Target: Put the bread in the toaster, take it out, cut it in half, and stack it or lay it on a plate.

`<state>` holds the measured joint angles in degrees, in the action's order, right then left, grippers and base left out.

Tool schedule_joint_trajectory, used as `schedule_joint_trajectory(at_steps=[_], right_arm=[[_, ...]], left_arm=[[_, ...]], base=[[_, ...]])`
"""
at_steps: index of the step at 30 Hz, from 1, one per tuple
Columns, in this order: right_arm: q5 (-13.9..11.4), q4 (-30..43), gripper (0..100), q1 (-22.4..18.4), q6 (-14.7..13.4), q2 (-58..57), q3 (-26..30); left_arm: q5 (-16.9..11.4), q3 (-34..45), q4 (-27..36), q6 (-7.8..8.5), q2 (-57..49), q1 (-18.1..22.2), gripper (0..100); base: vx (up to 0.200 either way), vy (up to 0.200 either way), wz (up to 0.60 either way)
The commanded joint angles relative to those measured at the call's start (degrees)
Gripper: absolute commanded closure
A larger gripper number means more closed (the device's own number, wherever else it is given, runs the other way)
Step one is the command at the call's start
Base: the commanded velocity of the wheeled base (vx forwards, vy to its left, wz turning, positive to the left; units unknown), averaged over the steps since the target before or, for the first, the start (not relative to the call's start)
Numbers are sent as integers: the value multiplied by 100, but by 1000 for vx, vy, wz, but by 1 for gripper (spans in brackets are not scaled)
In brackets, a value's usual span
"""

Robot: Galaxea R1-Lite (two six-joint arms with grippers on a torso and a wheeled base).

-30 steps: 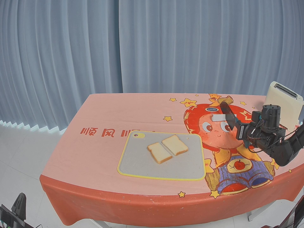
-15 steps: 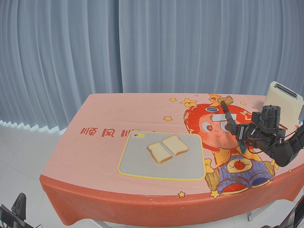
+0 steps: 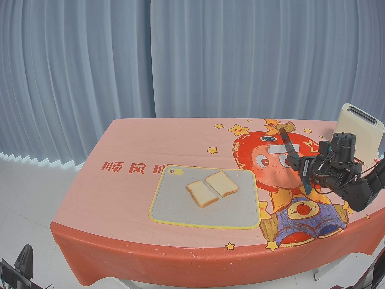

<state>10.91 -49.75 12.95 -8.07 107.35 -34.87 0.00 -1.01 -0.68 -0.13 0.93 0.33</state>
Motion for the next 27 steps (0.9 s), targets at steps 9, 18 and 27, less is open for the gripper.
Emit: schedule_joint_trajectory(at_steps=[9,18,27], right_arm=[[-1,0,0,112,-2,-311,24],[-1,9,0,112,7,-636,15],[-1,27,0,147,25,-856,41]], left_arm=[[0,101,-2,-4,-93,2,100],[0,101,-2,-4,-93,2,100],[0,101,-2,-4,-93,2,100]], base=[[0,0,0],[0,0,0],[0,0,0]])
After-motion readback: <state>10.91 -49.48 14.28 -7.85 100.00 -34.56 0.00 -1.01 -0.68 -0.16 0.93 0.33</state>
